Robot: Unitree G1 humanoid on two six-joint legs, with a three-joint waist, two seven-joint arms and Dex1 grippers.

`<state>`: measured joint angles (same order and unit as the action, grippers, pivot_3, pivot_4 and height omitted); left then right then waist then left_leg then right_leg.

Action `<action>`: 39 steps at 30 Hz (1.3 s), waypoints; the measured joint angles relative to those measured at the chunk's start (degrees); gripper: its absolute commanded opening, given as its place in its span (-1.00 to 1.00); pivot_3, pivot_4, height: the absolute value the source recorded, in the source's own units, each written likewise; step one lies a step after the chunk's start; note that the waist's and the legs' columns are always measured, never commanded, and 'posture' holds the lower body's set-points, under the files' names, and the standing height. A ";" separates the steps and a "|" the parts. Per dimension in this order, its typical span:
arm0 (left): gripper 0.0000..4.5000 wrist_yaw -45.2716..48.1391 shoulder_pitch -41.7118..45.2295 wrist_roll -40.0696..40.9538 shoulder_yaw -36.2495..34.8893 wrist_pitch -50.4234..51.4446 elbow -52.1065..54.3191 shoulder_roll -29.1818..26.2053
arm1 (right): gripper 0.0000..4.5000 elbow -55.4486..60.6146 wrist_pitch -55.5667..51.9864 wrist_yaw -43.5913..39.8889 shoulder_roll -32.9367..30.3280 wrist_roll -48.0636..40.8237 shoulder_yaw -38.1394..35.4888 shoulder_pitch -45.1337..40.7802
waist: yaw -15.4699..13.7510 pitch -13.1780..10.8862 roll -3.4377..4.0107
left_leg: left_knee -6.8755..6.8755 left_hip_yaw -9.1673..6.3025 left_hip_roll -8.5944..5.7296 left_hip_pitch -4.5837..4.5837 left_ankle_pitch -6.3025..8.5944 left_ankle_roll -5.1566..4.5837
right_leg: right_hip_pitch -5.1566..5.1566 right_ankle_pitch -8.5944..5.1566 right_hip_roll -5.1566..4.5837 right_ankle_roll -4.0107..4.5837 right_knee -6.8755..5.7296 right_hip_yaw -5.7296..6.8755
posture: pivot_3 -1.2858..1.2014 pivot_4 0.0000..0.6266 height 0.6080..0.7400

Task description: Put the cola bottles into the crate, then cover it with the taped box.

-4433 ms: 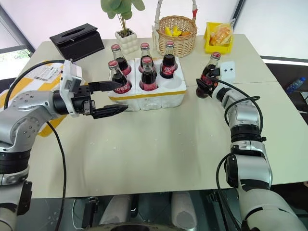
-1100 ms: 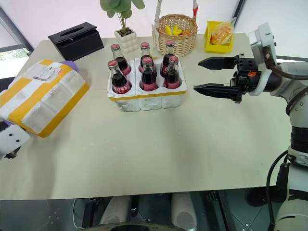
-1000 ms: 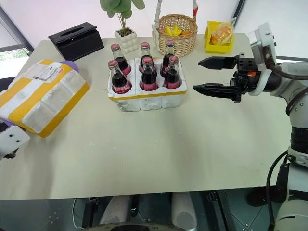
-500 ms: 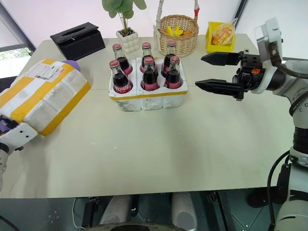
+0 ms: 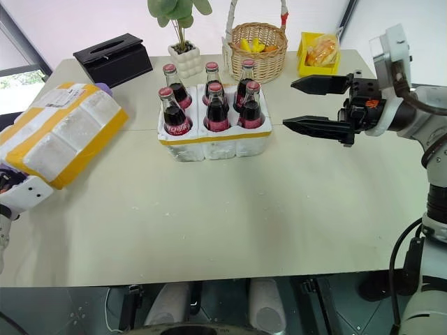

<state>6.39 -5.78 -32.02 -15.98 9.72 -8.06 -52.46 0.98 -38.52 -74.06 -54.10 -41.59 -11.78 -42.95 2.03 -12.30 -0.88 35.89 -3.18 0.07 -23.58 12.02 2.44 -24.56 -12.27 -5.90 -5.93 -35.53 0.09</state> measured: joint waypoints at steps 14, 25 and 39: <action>-0.66 5.98 2.37 2.88 -9.05 -0.54 3.99 -10.25 | 1.00 -4.74 0.88 -2.94 -1.21 2.67 2.23 -1.06 | -0.10 -0.01 0.00 | -0.02 0.01 0.00 -0.02 0.00 0.00 | -0.02 -0.01 -0.01 0.02 0.03 0.00 | 0.03 -0.52 1.00; -0.66 13.83 29.40 10.42 0.62 -6.92 4.28 -14.46 | 1.00 -5.29 4.19 -2.28 -1.03 5.32 2.25 0.13 | -0.83 -0.01 0.00 | 0.03 0.06 -0.01 -0.03 -0.01 0.00 | -0.01 0.13 0.03 -0.23 -0.02 0.00 | 0.03 -0.52 1.00; -0.66 26.58 56.16 17.14 18.17 -22.82 -1.35 -2.67 | 1.00 -4.51 3.87 0.64 -1.00 4.93 0.45 3.01 | -0.82 -0.01 -0.01 | 0.22 0.06 -0.02 -0.04 -0.03 -0.03 | 0.07 0.26 0.07 -0.47 -0.06 -0.03 | 0.03 -0.52 1.00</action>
<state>32.98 50.38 -14.88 2.19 -13.10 -9.40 -55.13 -3.53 -34.65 -73.42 -55.10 -36.66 -11.33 -39.94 1.21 -12.32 -0.89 36.12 -3.12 0.05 -23.62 12.00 2.41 -24.49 -12.01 -5.83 -6.40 -35.59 0.07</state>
